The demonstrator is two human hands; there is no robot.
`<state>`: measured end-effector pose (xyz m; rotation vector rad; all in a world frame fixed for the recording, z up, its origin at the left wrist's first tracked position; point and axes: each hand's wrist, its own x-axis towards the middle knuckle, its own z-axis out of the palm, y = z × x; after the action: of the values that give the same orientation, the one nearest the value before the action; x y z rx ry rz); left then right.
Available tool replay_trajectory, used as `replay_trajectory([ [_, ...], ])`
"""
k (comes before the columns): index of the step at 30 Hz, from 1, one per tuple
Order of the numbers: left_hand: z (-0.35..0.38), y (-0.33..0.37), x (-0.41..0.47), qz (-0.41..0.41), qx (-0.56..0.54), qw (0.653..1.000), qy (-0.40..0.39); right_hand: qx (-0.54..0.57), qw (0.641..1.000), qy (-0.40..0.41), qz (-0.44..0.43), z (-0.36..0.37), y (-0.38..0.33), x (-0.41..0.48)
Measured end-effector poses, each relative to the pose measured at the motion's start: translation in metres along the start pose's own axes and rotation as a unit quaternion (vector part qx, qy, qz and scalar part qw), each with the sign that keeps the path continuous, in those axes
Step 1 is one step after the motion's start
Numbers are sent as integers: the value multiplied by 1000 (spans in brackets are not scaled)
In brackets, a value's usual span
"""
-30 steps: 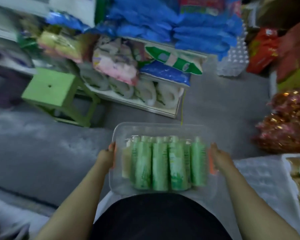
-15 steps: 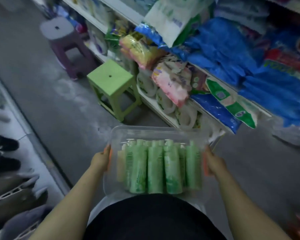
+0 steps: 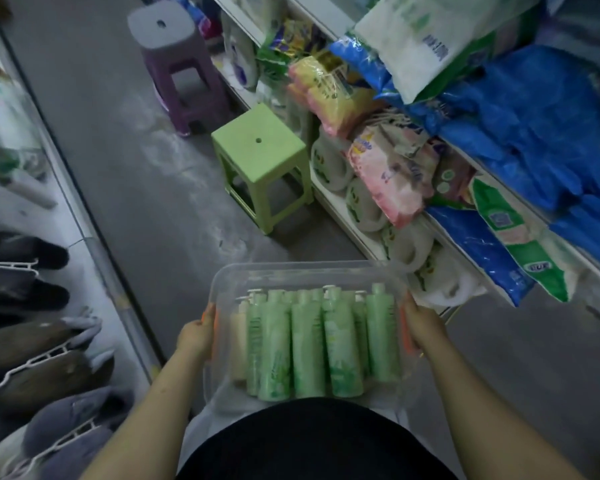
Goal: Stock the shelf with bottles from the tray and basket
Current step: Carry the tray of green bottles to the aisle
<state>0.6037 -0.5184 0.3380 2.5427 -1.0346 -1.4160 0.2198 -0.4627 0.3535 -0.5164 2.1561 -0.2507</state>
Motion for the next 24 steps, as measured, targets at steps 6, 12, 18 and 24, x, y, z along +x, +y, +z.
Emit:
replay_trajectory([
  [6,-47,22,54,14,8,999,-35,7,998,21,59,39,-55,-19],
  [12,-118,74,102,68,16,997,-28,88,995,39,28,71,-129,-35],
  [18,-173,124,138,118,25,993,-3,119,990,69,-40,91,-180,0],
  [24,-197,168,181,112,34,993,4,133,990,35,-7,99,-257,-1],
])
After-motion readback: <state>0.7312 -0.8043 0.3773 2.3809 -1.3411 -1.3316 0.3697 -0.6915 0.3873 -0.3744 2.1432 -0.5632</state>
